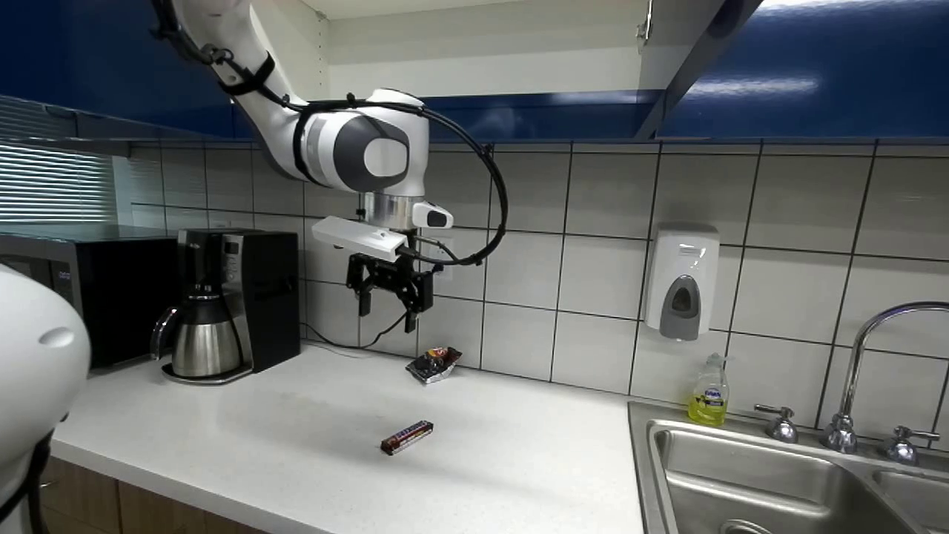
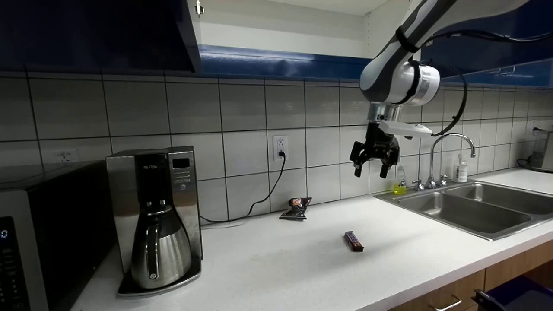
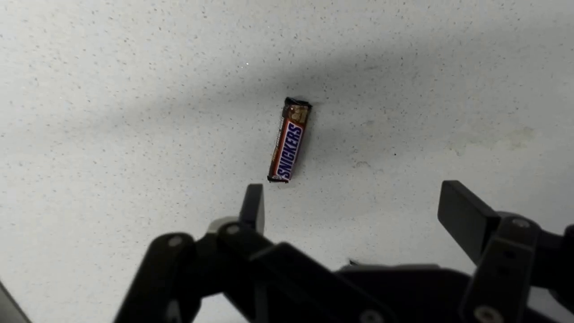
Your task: Put the packet closest to you in the top cabinet
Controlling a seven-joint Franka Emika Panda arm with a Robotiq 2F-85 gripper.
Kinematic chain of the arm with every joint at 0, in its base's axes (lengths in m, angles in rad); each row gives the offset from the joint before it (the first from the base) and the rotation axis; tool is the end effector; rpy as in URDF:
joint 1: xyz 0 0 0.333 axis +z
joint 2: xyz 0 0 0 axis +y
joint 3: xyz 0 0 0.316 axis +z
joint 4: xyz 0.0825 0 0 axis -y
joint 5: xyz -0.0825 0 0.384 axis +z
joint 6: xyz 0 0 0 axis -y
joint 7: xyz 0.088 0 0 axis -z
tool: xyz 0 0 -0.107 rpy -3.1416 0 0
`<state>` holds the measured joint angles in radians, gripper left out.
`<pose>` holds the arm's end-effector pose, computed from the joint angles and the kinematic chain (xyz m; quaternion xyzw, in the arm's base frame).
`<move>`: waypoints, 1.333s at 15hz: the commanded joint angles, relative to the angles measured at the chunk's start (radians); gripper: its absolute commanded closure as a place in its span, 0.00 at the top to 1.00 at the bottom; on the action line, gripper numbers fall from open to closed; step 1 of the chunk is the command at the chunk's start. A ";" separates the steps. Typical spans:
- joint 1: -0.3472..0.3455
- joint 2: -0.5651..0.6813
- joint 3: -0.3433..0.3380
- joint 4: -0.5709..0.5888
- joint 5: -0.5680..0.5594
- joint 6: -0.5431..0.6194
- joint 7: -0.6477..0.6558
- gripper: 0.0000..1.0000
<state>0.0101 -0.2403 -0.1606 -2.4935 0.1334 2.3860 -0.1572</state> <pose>0.4516 -0.0672 0.3857 -0.9948 0.0411 -0.0733 0.0573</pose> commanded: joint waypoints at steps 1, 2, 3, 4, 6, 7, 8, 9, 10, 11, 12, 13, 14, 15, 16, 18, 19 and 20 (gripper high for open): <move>-0.028 0.000 0.038 0.009 -0.029 -0.026 0.051 1.00; -0.024 0.007 0.037 0.013 -0.016 -0.016 0.042 1.00; -0.020 0.017 0.036 0.018 -0.006 -0.010 0.032 1.00; -0.019 0.026 0.037 0.022 -0.003 -0.003 0.032 1.00; -0.015 0.054 0.040 0.038 0.004 0.005 0.030 1.00; -0.012 0.070 0.042 0.047 0.013 0.013 0.030 1.00; -0.009 0.085 0.044 0.056 0.021 0.016 0.025 1.00; -0.009 0.102 0.048 0.066 0.021 0.020 0.031 1.00; -0.006 0.121 0.053 0.079 0.025 0.023 0.033 1.00; -0.005 0.141 0.058 0.093 0.027 0.024 0.035 1.00; -0.004 0.163 0.066 0.107 0.024 0.025 0.043 1.00; -0.002 0.184 0.074 0.121 0.024 0.024 0.046 1.00; -0.002 0.204 0.082 0.134 0.021 0.024 0.056 1.00; -0.002 0.223 0.090 0.145 0.016 0.025 0.068 1.00; -0.001 0.246 0.097 0.158 0.016 0.024 0.075 1.00; -0.002 0.288 0.109 0.180 0.013 0.030 0.096 1.00; -0.004 0.309 0.113 0.190 0.015 0.037 0.104 1.00; -0.005 0.333 0.116 0.202 0.015 0.041 0.116 1.00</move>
<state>0.0153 0.0223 -0.0655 -2.3451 0.1437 2.4147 -0.0867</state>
